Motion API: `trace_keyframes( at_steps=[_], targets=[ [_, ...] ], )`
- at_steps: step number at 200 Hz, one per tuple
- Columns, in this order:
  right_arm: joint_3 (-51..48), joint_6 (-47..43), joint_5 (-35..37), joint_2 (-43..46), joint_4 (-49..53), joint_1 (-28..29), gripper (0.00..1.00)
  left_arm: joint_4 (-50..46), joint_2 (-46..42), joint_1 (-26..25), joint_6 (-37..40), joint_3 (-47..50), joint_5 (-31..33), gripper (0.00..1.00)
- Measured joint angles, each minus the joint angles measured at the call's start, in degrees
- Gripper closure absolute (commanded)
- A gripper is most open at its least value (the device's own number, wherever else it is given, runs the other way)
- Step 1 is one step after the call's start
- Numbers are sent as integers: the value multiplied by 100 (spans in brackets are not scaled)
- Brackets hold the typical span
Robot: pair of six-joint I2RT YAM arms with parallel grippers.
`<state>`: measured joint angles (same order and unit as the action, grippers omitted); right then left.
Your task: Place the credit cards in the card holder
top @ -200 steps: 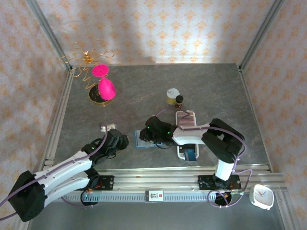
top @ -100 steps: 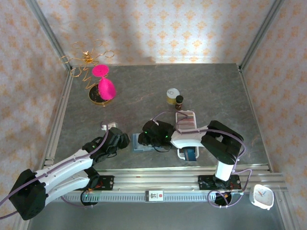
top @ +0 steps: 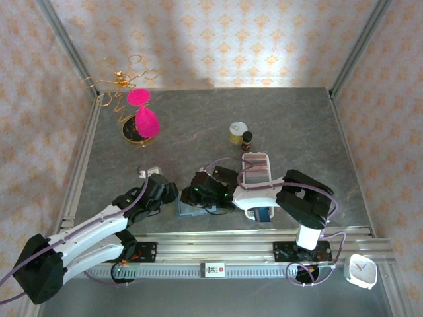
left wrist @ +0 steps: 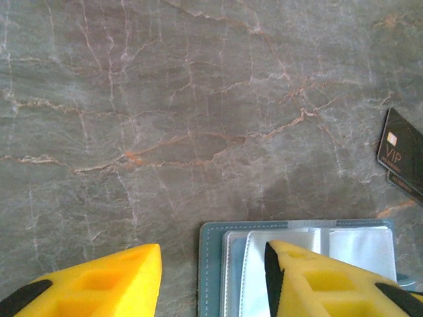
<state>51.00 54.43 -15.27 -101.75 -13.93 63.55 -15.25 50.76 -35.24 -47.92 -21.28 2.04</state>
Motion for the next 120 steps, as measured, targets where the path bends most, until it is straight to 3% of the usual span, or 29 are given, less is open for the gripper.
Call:
trace_keyframes(
  at_steps=[42, 76, 120],
  targets=[
    [39, -87, -79, 28, -175, -98, 61, -39, 2, 116, 35, -136, 15, 48],
    [39, -420, 291, 616, 551, -400, 66, 24, 391, 168, 190, -417, -269, 47],
    [33, -970, 977, 1290, 1547, -1228, 83, 461, 1519, 203, 422, -1117, -1005, 48]
  ],
)
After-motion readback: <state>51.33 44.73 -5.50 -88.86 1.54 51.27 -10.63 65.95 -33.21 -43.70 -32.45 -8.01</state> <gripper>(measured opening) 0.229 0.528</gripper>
